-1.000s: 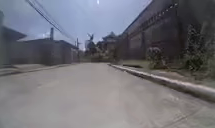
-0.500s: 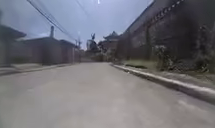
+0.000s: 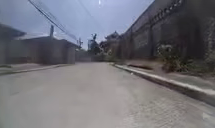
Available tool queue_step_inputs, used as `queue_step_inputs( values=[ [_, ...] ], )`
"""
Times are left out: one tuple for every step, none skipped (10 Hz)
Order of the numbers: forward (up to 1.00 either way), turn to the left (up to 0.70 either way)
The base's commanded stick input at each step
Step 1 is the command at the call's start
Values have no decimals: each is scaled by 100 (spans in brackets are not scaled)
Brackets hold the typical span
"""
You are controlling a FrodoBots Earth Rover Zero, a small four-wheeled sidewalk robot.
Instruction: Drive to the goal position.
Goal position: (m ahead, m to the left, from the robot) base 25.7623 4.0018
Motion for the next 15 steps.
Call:
queue_step_inputs(
  values=[
    [85, -34],
    [85, -34],
    [85, -12],
    [85, 0],
    [85, 0],
    [85, 0],
    [85, 0],
    [85, 0],
    [85, 0],
    [85, 0],
    [85, 0],
    [85, 0],
    [85, 0],
    [85, 0],
    [85, 0]
  ],
)
